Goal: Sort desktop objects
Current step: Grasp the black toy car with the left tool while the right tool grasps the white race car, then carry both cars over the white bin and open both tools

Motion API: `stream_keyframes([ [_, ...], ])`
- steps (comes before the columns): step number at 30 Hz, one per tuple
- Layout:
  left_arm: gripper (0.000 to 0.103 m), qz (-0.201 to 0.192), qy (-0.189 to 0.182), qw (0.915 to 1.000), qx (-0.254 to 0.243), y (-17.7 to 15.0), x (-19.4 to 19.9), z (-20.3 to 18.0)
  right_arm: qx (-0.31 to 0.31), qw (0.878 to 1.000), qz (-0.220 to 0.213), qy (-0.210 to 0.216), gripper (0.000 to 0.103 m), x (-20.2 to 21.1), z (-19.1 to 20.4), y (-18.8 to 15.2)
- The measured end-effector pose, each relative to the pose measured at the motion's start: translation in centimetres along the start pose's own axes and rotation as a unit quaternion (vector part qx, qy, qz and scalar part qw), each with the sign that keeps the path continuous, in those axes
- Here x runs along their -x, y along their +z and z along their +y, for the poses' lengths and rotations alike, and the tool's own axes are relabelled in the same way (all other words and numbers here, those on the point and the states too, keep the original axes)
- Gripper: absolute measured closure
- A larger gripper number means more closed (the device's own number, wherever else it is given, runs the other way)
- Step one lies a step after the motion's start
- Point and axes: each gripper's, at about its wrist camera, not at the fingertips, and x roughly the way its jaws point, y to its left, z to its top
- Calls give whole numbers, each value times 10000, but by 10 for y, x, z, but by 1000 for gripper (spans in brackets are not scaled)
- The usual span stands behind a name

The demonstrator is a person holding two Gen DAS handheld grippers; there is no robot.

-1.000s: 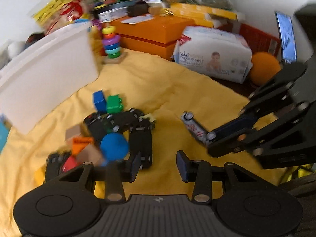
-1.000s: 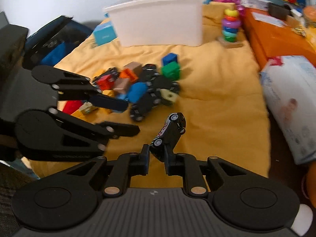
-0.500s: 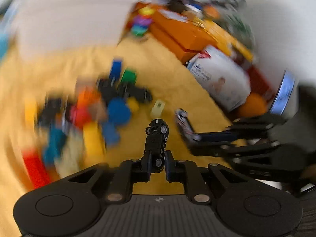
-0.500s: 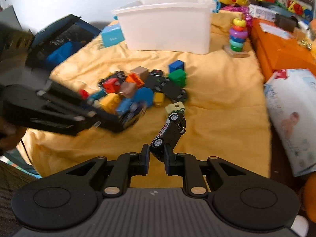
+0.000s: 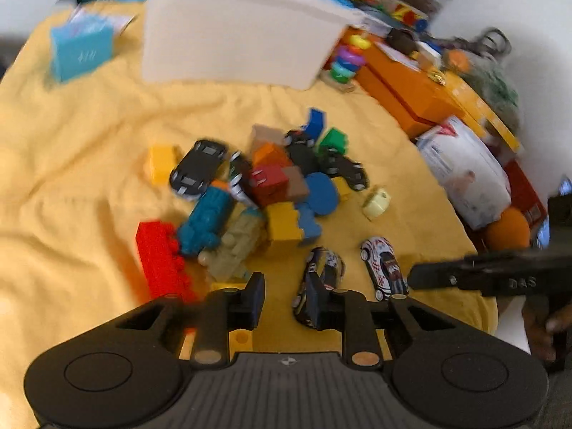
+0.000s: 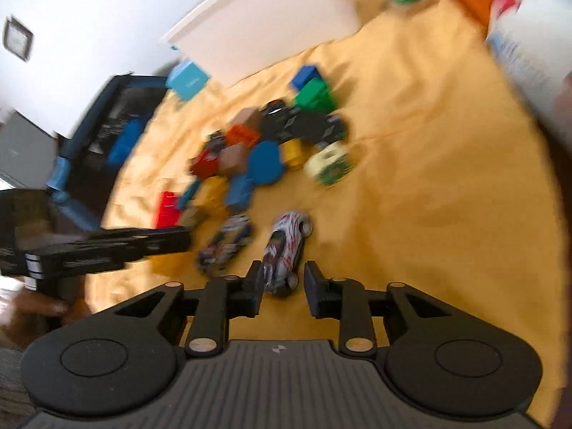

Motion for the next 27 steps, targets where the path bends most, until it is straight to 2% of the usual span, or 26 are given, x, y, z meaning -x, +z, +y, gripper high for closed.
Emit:
stream_keyframes([
  [2, 65, -44, -143, 9993, -345, 1, 6, -10, 579, 9976, -62, -381, 73, 7, 13, 1],
  [4, 54, -23, -88, 9975, -700, 2, 5, -21, 1096, 9925, -172, -520, 65, 11, 32, 2],
  [5, 53, 1, -32, 9959, -903, 2, 2, -27, 1254, 9902, -218, -577, 52, 10, 41, 2],
  [6, 53, 41, 14, 9944, -1053, 1, -2, -33, 1368, 9881, -250, -659, 46, 8, 48, 3],
  [10, 54, 287, 224, 9880, -1501, -2, -23, -48, 1702, 9784, -57, -1170, 48, -17, 65, 4],
  [11, 54, 371, 292, 9864, -1574, -2, -29, -49, 1753, 9771, 24, -1203, 54, -23, 65, 4],
  [13, 58, 477, 375, 9841, -1671, -5, -37, -50, 1797, 9734, 189, -1409, 57, -35, 64, 0],
  [14, 59, 402, 439, 9819, -1797, -8, -38, -51, 1804, 9726, 231, -1446, 56, -39, 62, -3],
  [16, 70, 361, 601, 9779, -1971, -11, -37, -54, 1828, 9724, 227, -1434, 59, -42, 60, -8],
  [18, 70, 373, 550, 9785, -1954, -10, -33, -54, 2058, 9657, 195, -1575, 69, -41, 65, -12],
  [19, 70, 342, 508, 9790, -1942, -8, -30, -55, 2101, 9646, 206, -1580, 69, -40, 67, -13],
  [23, 70, -133, 518, 9772, -2057, 3, -1, -65, 2160, 9648, -59, -1498, 69, -17, 76, -11],
  [27, 70, -850, 585, 9730, -2062, 29, 36, -70, 2154, 9642, -618, -1421, 69, 14, 82, 4],
])
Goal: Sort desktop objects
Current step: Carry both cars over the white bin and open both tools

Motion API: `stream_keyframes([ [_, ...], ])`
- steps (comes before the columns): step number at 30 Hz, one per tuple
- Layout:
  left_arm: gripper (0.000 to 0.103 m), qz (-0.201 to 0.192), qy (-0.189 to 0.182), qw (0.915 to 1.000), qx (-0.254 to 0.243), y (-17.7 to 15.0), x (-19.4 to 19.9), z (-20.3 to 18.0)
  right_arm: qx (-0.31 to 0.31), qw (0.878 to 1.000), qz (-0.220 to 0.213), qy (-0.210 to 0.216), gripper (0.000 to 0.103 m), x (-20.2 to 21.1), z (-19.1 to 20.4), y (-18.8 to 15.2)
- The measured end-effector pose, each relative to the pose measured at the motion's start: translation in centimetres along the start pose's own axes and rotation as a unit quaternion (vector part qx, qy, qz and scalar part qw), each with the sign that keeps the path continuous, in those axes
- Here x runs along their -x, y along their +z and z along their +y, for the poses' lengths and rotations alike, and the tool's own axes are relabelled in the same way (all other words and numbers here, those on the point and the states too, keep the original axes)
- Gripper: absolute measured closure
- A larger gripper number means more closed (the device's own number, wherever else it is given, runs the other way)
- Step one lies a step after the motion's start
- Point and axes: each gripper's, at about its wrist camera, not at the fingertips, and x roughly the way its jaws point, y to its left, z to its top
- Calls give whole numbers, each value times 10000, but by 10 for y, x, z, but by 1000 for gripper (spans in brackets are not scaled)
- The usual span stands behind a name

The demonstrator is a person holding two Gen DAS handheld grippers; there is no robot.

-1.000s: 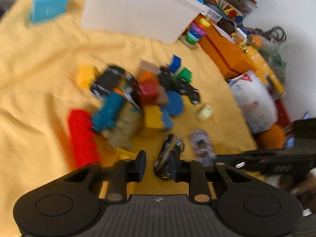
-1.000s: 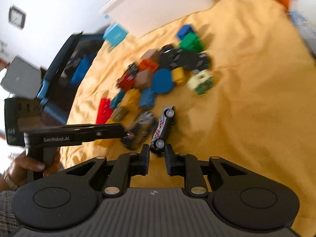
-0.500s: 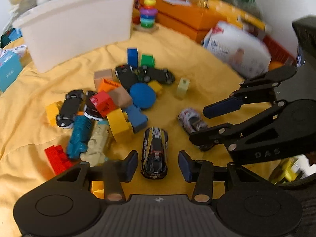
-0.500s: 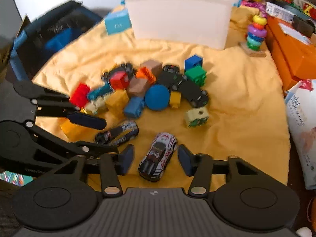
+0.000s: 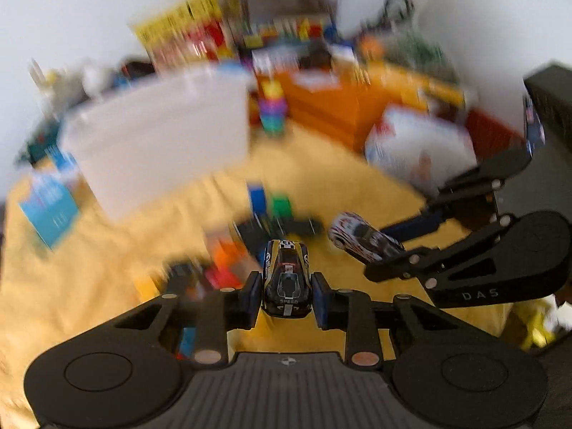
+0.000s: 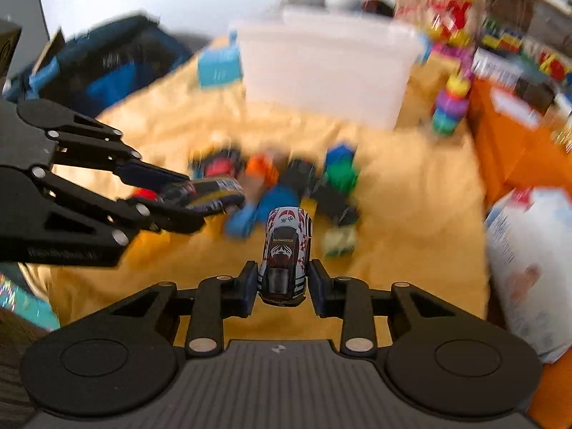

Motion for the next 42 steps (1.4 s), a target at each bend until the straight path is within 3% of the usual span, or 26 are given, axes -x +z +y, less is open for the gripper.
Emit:
stream_keyframes([
  [5, 70, -764, 458, 9960, -76, 51, 18, 26, 69, 9976, -650, -219, 69, 12, -15, 41],
  [13, 70, -1486, 1213, 9807, -393, 132, 3, 69, 296, 9853, -1612, -481, 69, 2, -38, 130],
  [18, 70, -1311, 1438, 9808, -112, 155, -44, 102, -100, 9830, -1771, -471, 69, -25, -60, 180],
  [23, 70, -807, 1550, 9844, 219, 160, -101, 131, -285, 9859, -1538, -590, 69, -71, -72, 208],
  [26, 69, -459, 1376, 9884, 452, 153, -125, 140, -299, 9876, -1337, -767, 67, -97, -72, 213],
  [29, 63, -520, 1217, 9901, 476, 149, -122, 137, -292, 9897, -1145, -803, 65, -110, -73, 210],
  [30, 57, -616, 1240, 9895, 407, 147, -116, 133, -316, 9894, -1159, -811, 63, -107, -73, 206],
  [36, 52, -1123, 1061, 9876, 271, 129, -63, 113, -367, 9854, -1529, -655, 61, -61, -69, 174],
  [39, 44, -1135, 666, 9906, 362, 102, -39, 100, -358, 9859, -1574, -450, 47, -40, -65, 151],
  [42, 44, -827, 254, 9944, 610, 66, -29, 87, -309, 9881, -1489, -209, 44, -30, -59, 121],
])
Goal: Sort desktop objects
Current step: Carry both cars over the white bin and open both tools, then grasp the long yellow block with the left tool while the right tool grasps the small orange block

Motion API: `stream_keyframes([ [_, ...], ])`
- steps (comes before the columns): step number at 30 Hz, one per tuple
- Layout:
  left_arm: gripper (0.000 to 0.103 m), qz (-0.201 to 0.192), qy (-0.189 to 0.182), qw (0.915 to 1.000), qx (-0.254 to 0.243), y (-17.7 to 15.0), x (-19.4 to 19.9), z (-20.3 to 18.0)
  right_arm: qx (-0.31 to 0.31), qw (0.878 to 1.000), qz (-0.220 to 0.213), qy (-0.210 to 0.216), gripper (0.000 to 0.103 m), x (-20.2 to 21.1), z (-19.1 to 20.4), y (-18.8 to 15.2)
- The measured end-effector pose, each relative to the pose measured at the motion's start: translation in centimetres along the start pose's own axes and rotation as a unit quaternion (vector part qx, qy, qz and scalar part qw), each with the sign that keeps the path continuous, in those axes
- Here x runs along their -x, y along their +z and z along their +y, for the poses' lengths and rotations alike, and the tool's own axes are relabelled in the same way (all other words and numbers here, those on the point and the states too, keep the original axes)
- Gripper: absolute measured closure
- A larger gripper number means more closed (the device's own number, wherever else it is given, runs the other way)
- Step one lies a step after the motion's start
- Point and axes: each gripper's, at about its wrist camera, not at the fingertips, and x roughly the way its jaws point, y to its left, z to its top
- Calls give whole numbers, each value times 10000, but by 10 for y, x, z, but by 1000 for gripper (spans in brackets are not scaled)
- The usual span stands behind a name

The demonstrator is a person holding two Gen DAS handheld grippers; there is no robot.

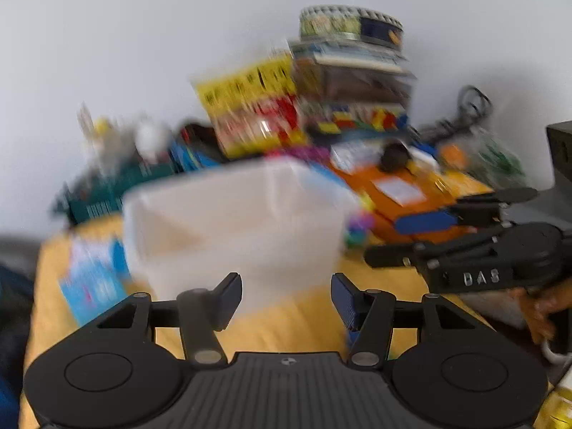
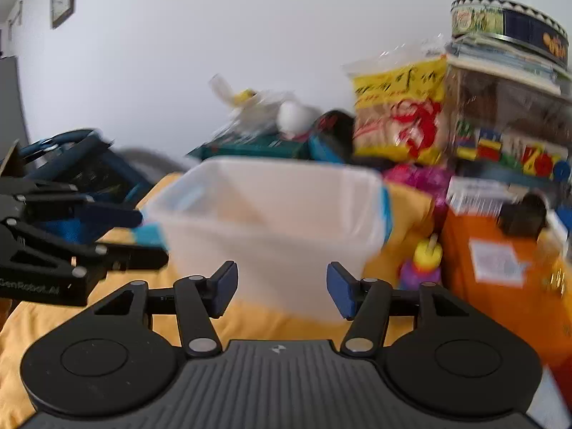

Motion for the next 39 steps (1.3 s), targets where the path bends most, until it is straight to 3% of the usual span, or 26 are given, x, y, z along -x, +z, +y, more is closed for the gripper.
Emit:
stream_keyframes([
  [7, 44, 871, -123, 9952, -439, -88, 29, -33, 423, 9964, 703, 191, 44, 31, 28, -71],
  [10, 44, 1144, -154, 9925, -400, -111, 42, -35, 311, 9922, 1116, 452, 53, 42, 35, -95],
  [12, 44, 1241, -114, 9910, -483, -121, 53, -41, 277, 9897, 1280, 571, 63, 48, 42, -108],
  [15, 44, 1275, -87, 9889, -755, -133, 60, -56, 387, 9860, 1495, 630, 65, 50, 52, -122],
  [18, 55, 1553, 24, 9852, -719, -139, 49, -60, 353, 9828, 1680, 676, 66, 48, 58, -130],
  [25, 66, 1922, 481, 9717, -1287, -157, 22, -70, 502, 9827, 1704, 528, 65, 44, 67, -133],
  [26, 68, 1853, 456, 9738, -1235, -158, 22, -68, 590, 9826, 1675, 551, 65, 43, 70, -133],
  [27, 78, 1825, 427, 9756, -1145, -157, 23, -66, 694, 9828, 1604, 593, 65, 43, 73, -133],
  [29, 78, 1766, 288, 9801, -856, -154, 28, -59, 856, 9833, 1420, 755, 65, 39, 79, -130],
  [31, 78, 1681, -253, 9851, -238, -149, 36, -48, 999, 9829, 1260, 901, 65, 32, 86, -126],
  [33, 78, 1776, -656, 9816, 241, -149, 40, -40, 1026, 9830, 1141, 1008, 62, 19, 91, -122],
  [35, 78, 1832, -745, 9798, 304, -152, 43, -40, 955, 9824, 1113, 1156, 57, 7, 93, -119],
  [39, 78, 1867, -973, 9767, 423, -158, 46, -40, 1086, 9800, 1108, 1246, 55, -15, 101, -122],
])
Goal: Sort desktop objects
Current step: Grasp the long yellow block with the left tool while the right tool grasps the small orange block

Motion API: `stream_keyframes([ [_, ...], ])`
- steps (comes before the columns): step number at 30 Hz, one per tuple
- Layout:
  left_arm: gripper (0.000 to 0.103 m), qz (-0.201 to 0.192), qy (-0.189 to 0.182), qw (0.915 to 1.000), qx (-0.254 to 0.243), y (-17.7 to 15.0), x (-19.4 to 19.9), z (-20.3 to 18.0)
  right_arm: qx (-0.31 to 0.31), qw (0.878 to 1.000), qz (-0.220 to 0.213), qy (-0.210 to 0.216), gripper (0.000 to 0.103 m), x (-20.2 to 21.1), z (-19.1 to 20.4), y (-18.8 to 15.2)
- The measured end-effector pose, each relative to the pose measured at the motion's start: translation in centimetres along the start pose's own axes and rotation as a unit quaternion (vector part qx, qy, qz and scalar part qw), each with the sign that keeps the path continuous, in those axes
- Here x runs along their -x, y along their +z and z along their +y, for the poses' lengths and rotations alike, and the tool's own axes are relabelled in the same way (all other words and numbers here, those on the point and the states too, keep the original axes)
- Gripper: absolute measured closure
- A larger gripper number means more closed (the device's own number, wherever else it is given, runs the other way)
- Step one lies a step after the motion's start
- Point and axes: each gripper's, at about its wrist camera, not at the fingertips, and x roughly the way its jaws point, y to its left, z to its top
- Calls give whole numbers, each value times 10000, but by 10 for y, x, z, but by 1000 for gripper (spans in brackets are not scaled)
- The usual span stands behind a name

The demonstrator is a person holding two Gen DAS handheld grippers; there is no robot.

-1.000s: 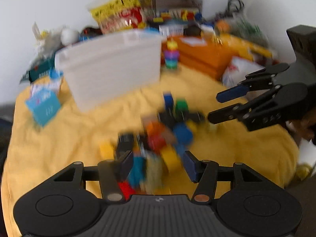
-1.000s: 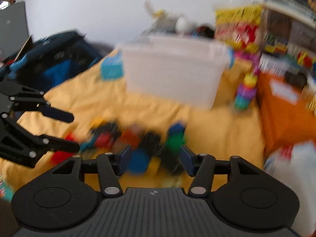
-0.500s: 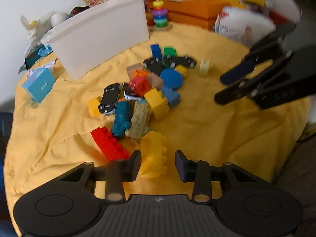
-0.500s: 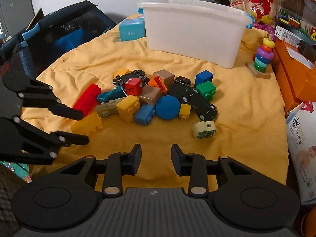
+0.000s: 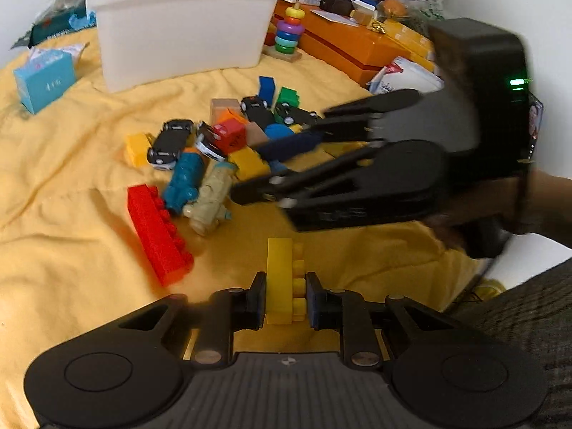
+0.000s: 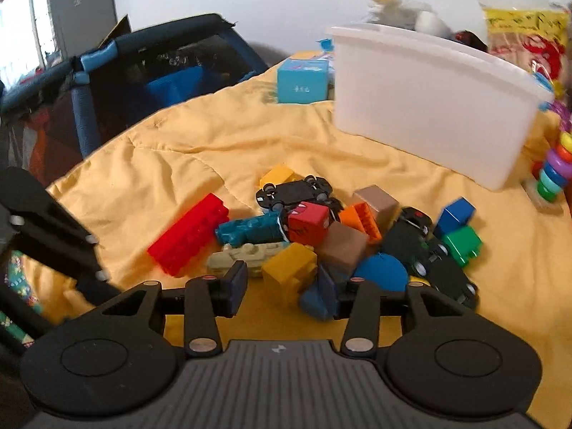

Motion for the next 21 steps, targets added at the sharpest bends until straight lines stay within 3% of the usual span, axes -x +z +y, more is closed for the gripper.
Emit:
stream_keyframes([
  [1, 78, 21, -42, 10000, -21, -1, 0, -1, 64, 10000, -33, -68, 55, -2, 1, 0],
  [3, 78, 40, -62, 10000, -67, -2, -2, -3, 81, 9999, -121, -75, 69, -4, 1, 0],
  [9, 78, -143, -152, 9997, -110, 6, 1, -4, -68, 9998, -130, -164, 73, 28, -10, -1],
  [13, 78, -305, -434, 9984, 211, 23, -9, 2, 141, 9982, -100, -574, 73, 61, -11, -11],
  [17, 78, -320, -693, 9932, 884, 38, -31, 13, 584, 9901, 132, -1270, 73, 72, -9, -25],
  [21, 78, -144, -460, 9941, 974, 40, -50, 13, 1047, 9783, 593, -1687, 73, 58, -3, -42],
])
